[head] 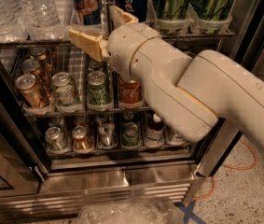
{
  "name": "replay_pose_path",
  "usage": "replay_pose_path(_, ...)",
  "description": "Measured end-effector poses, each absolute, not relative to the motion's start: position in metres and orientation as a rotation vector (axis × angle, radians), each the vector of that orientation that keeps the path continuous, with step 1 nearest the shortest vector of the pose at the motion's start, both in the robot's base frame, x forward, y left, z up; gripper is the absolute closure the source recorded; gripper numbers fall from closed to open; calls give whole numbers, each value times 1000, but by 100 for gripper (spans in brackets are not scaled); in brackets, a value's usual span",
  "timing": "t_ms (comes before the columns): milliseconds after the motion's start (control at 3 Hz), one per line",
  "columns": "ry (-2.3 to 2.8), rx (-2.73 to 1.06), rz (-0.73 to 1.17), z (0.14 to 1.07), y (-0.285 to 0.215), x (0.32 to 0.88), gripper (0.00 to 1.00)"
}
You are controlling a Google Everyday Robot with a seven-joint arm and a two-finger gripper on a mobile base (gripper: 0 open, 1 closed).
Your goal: Pick redbull can from top shelf of fridge
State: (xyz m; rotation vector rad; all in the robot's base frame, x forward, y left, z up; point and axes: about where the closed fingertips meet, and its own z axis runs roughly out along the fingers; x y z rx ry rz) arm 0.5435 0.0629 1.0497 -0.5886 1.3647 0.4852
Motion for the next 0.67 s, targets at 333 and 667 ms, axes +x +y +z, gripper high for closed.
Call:
replay_pose_path(333, 1358, -565, 499, 1057, 59, 553, 24)
replay_pose_path(667, 1368, -563, 518, 1054, 68, 569, 25)
